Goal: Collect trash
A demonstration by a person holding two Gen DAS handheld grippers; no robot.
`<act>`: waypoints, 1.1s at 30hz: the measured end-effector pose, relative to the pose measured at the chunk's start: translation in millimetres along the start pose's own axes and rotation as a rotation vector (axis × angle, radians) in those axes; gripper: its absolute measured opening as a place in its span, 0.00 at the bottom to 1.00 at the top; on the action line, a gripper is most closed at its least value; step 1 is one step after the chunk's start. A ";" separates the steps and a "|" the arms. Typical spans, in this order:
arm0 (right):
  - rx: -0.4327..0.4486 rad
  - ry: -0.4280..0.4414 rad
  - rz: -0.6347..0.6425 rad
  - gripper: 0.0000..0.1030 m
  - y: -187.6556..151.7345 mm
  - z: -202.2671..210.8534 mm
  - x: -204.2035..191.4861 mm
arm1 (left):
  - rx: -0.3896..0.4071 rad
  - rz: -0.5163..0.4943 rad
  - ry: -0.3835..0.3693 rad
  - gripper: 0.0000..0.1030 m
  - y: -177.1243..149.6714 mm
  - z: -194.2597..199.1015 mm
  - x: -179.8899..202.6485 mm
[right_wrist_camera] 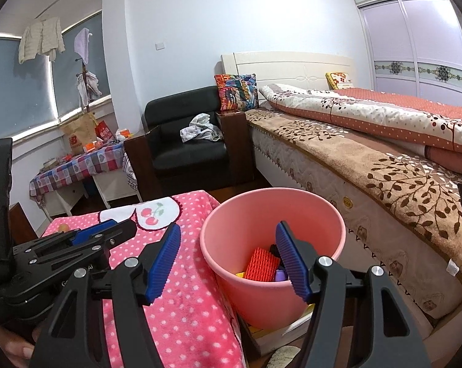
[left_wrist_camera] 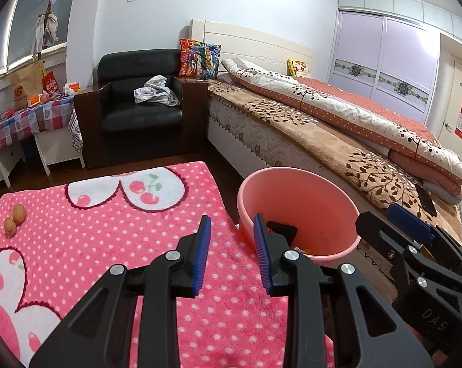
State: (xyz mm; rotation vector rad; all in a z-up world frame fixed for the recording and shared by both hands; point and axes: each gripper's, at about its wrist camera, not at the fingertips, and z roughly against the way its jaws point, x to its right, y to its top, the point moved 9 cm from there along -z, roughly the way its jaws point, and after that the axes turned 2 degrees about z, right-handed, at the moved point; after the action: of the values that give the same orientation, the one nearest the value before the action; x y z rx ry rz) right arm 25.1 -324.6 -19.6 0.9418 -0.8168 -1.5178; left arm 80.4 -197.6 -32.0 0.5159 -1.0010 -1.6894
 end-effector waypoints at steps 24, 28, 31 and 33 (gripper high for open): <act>-0.007 -0.001 -0.008 0.62 -8.0 -0.9 -0.4 | -0.008 -0.007 -0.005 0.28 -2.2 -1.7 3.8; -0.007 -0.002 -0.009 0.62 -7.9 -0.8 -0.4 | -0.007 -0.008 -0.004 0.28 -2.4 -1.8 4.4; -0.007 -0.002 -0.009 0.62 -8.1 -0.6 -0.6 | -0.008 -0.007 -0.005 0.28 -2.2 -1.7 4.0; -0.007 -0.002 -0.008 0.62 -8.6 -0.3 -1.1 | -0.008 -0.007 -0.005 0.28 -2.2 -1.7 3.9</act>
State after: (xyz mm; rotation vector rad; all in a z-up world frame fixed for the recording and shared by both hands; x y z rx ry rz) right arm 21.7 -322.2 -27.3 0.9393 -0.8092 -1.5278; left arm 79.1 -201.6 -34.2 0.5111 -0.9970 -1.7013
